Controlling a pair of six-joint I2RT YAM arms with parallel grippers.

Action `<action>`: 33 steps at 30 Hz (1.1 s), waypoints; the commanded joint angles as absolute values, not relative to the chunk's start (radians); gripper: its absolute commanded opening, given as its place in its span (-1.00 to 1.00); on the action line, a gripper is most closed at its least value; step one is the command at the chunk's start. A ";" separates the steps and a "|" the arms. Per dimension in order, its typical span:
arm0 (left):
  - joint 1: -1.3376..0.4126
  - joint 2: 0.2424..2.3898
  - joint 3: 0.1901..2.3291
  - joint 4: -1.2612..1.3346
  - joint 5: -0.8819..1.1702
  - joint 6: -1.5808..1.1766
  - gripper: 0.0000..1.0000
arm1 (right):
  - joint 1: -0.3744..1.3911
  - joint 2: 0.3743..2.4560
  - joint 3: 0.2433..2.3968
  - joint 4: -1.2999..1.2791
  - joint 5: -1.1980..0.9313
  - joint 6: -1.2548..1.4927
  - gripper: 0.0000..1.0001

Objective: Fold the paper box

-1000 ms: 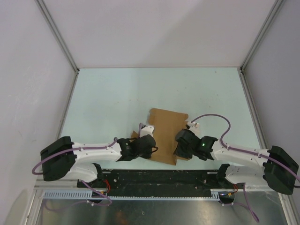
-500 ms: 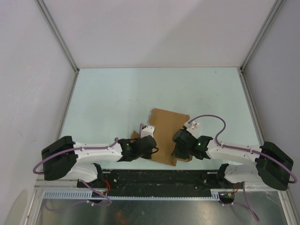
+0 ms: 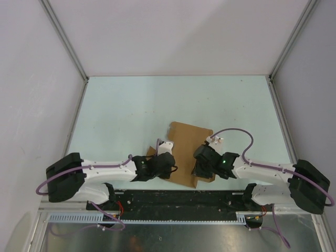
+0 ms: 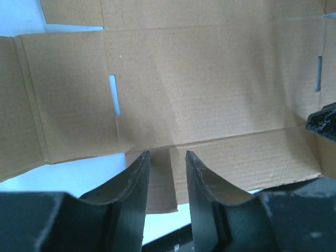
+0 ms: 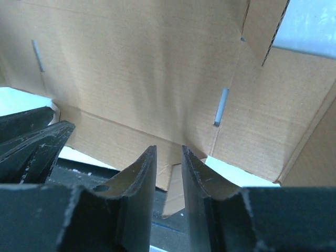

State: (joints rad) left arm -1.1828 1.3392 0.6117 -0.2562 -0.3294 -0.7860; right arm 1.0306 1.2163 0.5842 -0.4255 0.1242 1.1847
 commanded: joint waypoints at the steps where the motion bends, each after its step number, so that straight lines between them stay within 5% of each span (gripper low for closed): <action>1: -1.195 1.238 0.620 -0.273 -0.370 -0.801 -0.20 | 1.003 1.108 0.618 -0.459 0.160 1.152 -0.32; 10: -1.193 0.977 0.663 -0.382 -0.482 -0.752 0.10 | 0.952 0.951 0.687 -0.518 0.138 0.760 -0.03; 15: -1.181 0.925 0.687 -0.462 -0.523 -0.756 0.19 | 1.148 1.032 0.779 -0.523 0.207 0.486 0.14; 20: -1.062 0.812 0.640 -0.474 -0.442 -0.775 0.21 | 1.334 1.095 0.778 -0.480 0.346 0.364 0.53; 33: -0.986 0.739 0.595 -0.495 -0.399 -0.762 0.20 | 1.486 1.360 0.773 -0.330 0.423 0.245 0.53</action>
State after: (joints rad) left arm -0.9943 0.7387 0.6029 -0.4843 -0.4149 -0.7593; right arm 1.4738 1.3182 0.7547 -0.4065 0.3668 0.2985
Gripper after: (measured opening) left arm 0.605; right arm 0.784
